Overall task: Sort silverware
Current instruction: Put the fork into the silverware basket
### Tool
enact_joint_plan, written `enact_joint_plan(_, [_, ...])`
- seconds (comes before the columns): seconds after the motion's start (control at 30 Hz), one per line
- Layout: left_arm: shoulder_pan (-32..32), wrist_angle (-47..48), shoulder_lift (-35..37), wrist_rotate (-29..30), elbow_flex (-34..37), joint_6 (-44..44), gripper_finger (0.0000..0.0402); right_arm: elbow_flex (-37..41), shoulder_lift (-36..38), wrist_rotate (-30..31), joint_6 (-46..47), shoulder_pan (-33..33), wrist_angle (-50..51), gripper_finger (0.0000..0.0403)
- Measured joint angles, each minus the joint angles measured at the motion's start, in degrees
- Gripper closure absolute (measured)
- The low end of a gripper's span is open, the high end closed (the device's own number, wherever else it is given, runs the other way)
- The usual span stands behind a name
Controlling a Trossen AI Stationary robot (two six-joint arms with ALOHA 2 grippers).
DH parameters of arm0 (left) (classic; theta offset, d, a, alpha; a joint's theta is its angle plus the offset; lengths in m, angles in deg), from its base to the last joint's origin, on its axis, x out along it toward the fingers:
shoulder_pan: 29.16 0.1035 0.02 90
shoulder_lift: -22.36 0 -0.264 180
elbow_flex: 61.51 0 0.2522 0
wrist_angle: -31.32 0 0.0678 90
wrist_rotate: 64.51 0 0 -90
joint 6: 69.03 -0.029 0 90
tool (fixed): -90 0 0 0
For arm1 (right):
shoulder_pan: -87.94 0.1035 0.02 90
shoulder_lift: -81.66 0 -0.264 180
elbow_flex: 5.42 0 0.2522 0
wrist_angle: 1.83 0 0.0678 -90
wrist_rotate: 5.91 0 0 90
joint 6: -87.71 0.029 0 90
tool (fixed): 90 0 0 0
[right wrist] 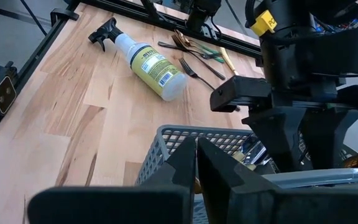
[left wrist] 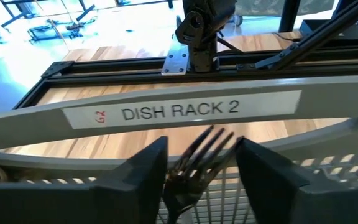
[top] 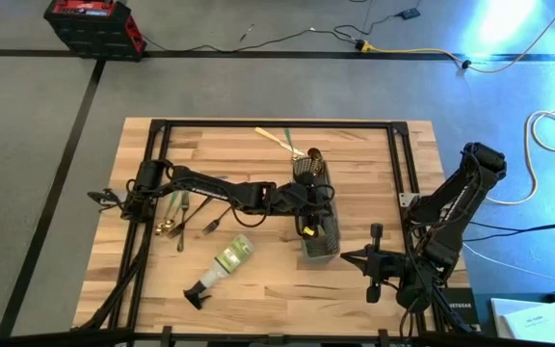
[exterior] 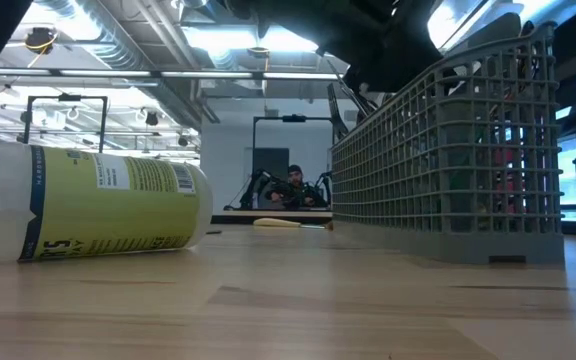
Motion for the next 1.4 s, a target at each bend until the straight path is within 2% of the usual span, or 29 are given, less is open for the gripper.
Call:
enact_joint_plan(0.1, [0.0, 0.1, 0.0, -0.1, 0.0, -0.2, 0.0266, 0.0, 0.0, 0.0, 0.0, 0.0, 0.0, 0.0403])
enact_joint_plan(0.3, [0.0, 0.2, 0.0, 0.3, 0.0, -0.4, 0.0285, 0.0, 0.0, 0.0, 0.0, 0.0, 0.0, 0.0403])
enact_joint_plan(0.5, [-0.3, 0.8, 1.1, 0.5, 0.0, -0.8, 0.0320, 0.0, 0.0, 0.0, 0.0, 0.0, 0.0, 0.0403])
enact_joint_plan(0.9, [0.6, 6.7, 2.0, 1.5, -0.1, -0.7, 0.0325, 0.0, 0.0, -0.1, 0.3, 0.0, 0.0, 0.0403])
enact_joint_plan(1.17, [0.5, 5.8, 2.4, 4.2, -0.1, -1.5, 0.0326, 0.0, 0.0, -0.1, 0.3, 0.0, 0.0, 0.0403])
enact_joint_plan(1.4, [0.5, 5.9, 2.4, 5.8, -0.1, -1.5, 0.0377, 0.0, 0.0, -0.1, 0.4, 0.0, 0.0, 0.0403])
